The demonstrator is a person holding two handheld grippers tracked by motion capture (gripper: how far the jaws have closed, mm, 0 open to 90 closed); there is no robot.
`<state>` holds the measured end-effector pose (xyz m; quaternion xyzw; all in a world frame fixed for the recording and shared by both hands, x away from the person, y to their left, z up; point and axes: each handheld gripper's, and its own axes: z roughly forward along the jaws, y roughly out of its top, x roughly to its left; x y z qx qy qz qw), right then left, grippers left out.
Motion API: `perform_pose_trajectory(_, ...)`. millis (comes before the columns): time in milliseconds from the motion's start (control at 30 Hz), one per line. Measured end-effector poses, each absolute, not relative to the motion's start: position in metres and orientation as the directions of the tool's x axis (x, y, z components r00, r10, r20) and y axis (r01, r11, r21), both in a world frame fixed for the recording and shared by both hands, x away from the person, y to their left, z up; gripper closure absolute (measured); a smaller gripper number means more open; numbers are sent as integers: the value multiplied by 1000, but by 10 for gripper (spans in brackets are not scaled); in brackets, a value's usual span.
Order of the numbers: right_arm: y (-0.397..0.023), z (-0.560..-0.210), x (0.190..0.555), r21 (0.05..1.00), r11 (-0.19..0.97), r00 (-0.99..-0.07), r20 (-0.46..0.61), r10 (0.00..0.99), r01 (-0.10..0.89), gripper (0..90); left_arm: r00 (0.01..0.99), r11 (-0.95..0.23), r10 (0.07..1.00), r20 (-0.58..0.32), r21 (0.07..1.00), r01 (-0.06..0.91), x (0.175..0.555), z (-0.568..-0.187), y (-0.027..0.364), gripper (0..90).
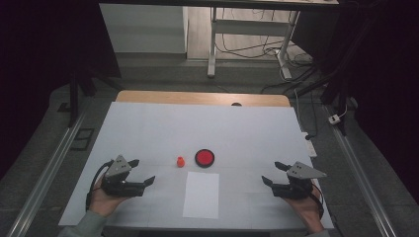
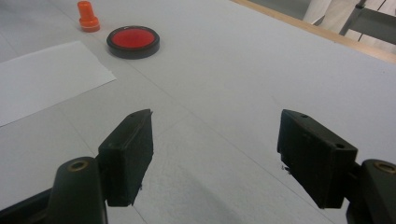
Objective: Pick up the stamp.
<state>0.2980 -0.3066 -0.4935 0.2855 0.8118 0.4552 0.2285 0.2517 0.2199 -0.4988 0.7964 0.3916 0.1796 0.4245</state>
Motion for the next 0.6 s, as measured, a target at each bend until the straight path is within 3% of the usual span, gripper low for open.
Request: perform_pose_trajectory(600,-305,-495,297,866,426,-729,-112,675,261,281,666,-349,744,-50,821,452,275,-481,200,181)
